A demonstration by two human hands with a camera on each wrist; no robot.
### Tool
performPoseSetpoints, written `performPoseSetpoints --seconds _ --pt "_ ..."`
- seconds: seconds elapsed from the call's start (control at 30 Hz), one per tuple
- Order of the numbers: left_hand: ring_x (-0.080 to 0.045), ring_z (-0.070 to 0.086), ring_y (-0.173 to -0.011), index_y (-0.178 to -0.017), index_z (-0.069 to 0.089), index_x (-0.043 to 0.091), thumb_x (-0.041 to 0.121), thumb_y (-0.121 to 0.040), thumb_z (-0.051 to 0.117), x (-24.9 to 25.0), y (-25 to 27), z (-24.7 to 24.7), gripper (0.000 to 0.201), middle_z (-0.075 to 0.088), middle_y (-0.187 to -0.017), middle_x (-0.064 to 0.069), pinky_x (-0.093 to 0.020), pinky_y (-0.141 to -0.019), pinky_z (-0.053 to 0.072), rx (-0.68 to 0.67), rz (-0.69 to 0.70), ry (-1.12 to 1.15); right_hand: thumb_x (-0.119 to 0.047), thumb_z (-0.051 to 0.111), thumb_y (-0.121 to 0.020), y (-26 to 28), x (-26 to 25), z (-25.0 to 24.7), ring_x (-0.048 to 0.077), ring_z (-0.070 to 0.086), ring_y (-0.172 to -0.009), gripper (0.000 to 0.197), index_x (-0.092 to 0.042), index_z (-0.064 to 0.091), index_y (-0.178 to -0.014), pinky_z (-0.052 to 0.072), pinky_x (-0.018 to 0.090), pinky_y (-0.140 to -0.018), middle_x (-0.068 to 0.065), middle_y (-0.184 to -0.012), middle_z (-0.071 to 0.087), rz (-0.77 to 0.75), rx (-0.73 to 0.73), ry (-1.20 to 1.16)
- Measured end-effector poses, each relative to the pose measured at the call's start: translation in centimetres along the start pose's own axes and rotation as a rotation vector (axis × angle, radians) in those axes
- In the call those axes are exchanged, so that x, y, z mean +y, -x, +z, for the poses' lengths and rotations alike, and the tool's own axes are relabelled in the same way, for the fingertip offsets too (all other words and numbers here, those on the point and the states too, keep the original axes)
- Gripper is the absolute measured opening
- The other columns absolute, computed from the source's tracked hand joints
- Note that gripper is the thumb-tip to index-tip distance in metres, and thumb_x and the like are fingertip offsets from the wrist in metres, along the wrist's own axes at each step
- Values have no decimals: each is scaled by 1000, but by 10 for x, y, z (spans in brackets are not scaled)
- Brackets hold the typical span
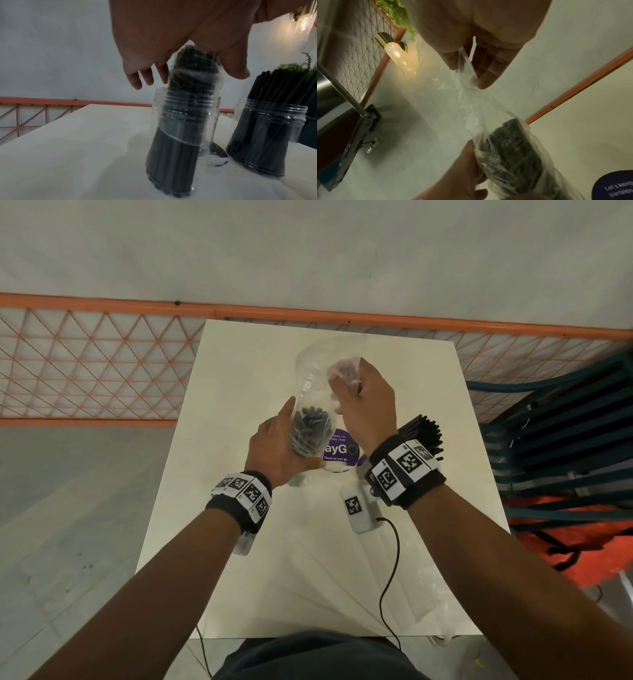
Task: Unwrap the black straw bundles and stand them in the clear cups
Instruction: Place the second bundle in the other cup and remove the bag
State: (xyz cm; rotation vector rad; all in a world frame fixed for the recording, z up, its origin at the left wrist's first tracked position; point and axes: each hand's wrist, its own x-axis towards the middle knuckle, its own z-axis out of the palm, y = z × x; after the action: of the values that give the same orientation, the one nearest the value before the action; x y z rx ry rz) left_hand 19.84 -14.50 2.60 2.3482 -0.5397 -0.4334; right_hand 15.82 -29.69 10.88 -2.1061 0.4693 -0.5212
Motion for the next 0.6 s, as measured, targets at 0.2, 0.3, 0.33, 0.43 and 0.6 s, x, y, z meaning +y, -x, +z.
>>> performPoseSetpoints --seconds 0.2,0.3,0.33,0.43,0.6 --pt "-30 46 -135 -148 28 28 65 -46 88 -2 -5 18 124 54 -144 0 -51 -110 41 87 -12 72 -44 51 -83 5 -9 -12 29 67 -80 32 -16 55 -98 57 52 -68 5 -94 65 0 51 -98" --pt "-28 52 -128 -141 40 24 58 -47 91 1 -7 21 112 59 -137 0 -46 -106 44 113 5 99 -38 51 -87 7 -20 -22 24 68 -82 34 -14 54 -111 59 48 -68 4 -100 65 0 107 -206" --pt "-28 53 -127 -141 38 24 57 -48 92 0 -7 22 112 59 -137 0 -46 -105 44 112 14 106 -35 51 -89 8 -25 -27 21 68 -82 38 -12 52 -119 60 43 -67 5 -103 65 5 126 -251" --pt "-30 56 -124 -144 30 27 58 -48 90 -1 -9 23 117 59 -136 -2 -52 -102 47 127 18 137 -23 50 -95 7 -37 -39 11 67 -76 45 -7 42 -136 59 30 -64 -1 -100 68 14 180 -356" --pt "-30 59 -120 -144 30 28 58 -46 91 4 -9 21 119 61 -133 -1 -50 -100 48 125 26 105 -22 49 -89 6 -53 -49 23 68 -75 55 2 36 -137 59 47 -73 -17 -77 68 13 201 -403"
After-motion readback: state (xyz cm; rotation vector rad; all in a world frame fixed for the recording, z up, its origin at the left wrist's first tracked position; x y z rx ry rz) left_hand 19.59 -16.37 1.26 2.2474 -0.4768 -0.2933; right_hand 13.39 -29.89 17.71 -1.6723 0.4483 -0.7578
